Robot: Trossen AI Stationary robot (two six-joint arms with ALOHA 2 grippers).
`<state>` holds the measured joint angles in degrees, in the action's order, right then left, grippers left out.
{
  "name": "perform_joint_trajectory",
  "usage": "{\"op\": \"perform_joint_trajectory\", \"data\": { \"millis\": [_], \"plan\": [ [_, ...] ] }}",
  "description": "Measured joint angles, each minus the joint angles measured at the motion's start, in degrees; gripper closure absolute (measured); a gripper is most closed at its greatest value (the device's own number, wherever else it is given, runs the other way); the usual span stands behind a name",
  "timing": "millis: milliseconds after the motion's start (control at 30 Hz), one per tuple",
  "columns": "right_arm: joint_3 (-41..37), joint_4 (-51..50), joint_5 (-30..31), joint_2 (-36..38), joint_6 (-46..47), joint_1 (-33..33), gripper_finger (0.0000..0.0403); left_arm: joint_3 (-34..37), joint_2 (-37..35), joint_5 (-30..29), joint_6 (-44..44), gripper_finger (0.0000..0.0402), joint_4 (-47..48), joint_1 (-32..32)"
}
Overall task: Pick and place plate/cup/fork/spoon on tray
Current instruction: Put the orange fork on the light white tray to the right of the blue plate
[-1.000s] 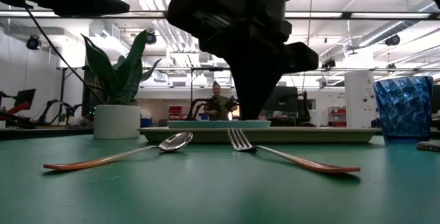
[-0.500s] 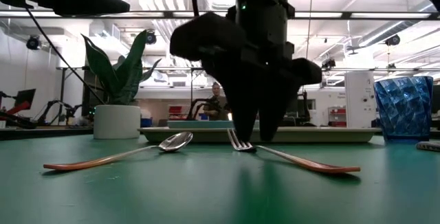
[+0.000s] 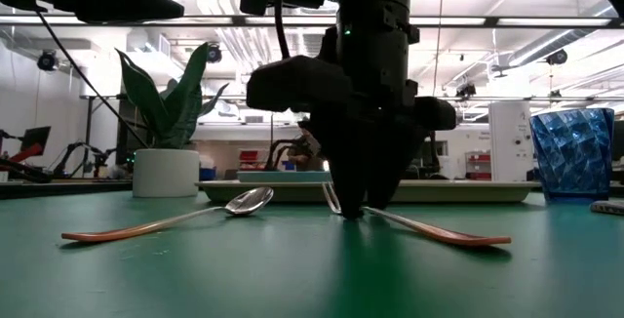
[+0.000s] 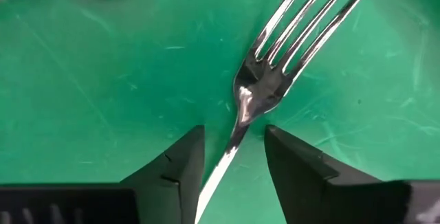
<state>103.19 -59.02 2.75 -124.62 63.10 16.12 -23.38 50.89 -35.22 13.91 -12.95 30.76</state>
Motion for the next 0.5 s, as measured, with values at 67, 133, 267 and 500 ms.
{"op": "perform_joint_trajectory", "data": {
  "millis": [67,133,267,500],
  "plan": [
    [-1.2,1.1,0.1,0.2,0.7,0.0,0.0275,0.0,0.0,0.0,0.0,0.0398,0.0,0.0],
    [-1.9,1.6,0.2,0.3,1.2,0.0,0.0285,0.0,0.0,0.0,0.0,0.0398,0.0,0.0],
    [-1.8,1.5,0.1,0.3,1.4,0.0,0.032,0.0,0.0,0.0,0.0,0.0398,0.0,0.0],
    [-0.7,1.2,-0.2,0.2,1.5,0.0,0.0388,0.0,0.0,0.0,0.0,0.0398,0.0,0.0]
  ]
}}
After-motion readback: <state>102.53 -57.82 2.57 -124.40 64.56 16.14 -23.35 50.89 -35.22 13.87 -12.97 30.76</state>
